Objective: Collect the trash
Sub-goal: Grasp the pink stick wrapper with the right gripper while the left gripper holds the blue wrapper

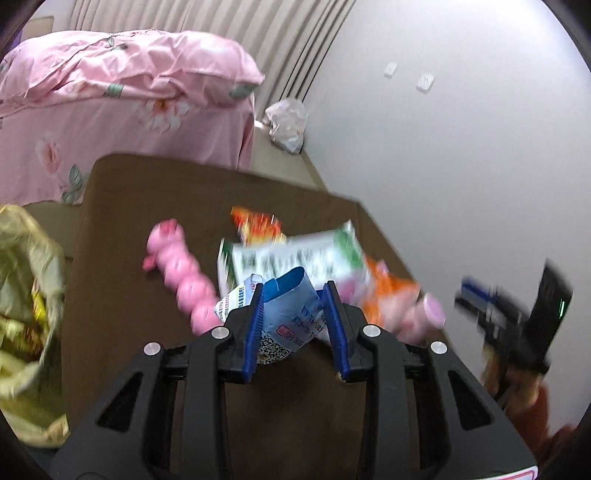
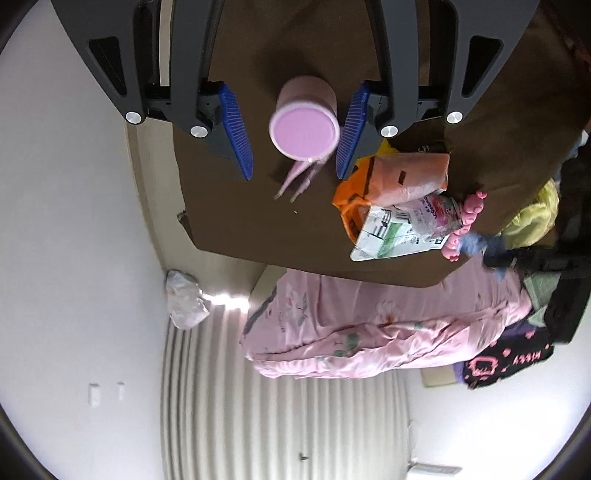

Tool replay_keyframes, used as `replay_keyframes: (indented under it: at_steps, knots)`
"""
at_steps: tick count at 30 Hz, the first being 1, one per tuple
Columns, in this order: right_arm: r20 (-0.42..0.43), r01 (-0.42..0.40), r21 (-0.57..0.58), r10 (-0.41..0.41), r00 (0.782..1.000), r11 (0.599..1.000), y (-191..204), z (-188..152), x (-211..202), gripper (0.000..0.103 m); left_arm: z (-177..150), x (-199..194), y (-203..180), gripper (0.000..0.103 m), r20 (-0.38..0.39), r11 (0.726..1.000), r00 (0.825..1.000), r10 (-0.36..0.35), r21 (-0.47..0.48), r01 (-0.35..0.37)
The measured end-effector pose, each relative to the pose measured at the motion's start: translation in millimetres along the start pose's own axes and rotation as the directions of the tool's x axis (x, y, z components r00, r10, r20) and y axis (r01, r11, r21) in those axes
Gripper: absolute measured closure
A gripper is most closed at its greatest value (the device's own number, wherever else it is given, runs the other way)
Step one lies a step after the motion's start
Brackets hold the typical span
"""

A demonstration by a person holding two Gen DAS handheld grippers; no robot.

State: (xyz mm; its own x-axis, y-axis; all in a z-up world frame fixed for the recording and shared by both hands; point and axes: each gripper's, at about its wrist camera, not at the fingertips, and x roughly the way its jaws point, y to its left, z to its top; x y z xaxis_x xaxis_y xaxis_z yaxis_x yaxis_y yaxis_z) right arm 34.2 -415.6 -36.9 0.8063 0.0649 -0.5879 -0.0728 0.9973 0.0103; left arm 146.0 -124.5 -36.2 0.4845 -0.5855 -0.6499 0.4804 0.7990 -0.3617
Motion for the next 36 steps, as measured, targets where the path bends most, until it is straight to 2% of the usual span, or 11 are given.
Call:
replay_keyframes:
  at_steps: [3,5,9,13,16,18,19,22,29,36]
  knots:
    - [-0.021,-0.041,-0.013,0.041,0.999,0.999,-23,18,20,0.064,-19,0,5,0.073,-0.018,1.0,1.0,-0.002,-0.02,0.001]
    - [-0.064,-0.113,0.013,0.113,0.991,0.994,-42,26,40,0.064,-29,-1,9,0.073,-0.013,0.999,1.0,0.022,-0.039,-0.023]
    - [-0.191,-0.233,0.07,0.242,0.951,0.97,-54,31,92,0.071,-40,3,13,0.073,-0.018,0.996,0.999,0.05,-0.067,-0.051]
    - [-0.254,-0.268,0.133,0.294,0.921,0.954,-55,23,129,0.076,-38,3,7,0.073,-0.003,0.996,0.996,0.093,-0.018,-0.093]
    - [-0.285,-0.286,0.181,0.329,0.9,0.941,-58,14,148,0.078,-39,3,9,0.073,-0.006,0.996,0.996,0.09,-0.021,-0.09]
    - [-0.299,-0.293,0.196,0.341,0.891,0.936,-59,10,154,0.086,-41,5,10,0.073,-0.01,0.996,0.996,0.087,-0.029,-0.087]
    - [-0.299,-0.289,0.191,0.336,0.893,0.938,-58,9,153,0.094,-41,6,11,0.073,-0.012,0.996,0.997,0.082,-0.029,-0.082]
    - [-0.282,-0.256,0.154,0.29,0.914,0.954,-54,13,141,0.098,-42,9,9,0.073,-0.014,0.997,0.997,0.077,-0.019,-0.077]
    - [-0.169,-0.203,0.088,0.216,0.962,0.975,-44,42,91,0.099,-44,7,7,0.074,-0.012,0.998,0.998,0.065,-0.022,-0.065]
    - [-0.064,-0.185,0.002,0.184,0.981,0.983,-10,68,36,0.099,-45,-10,8,0.075,0.011,0.997,0.997,0.081,-0.023,-0.08]
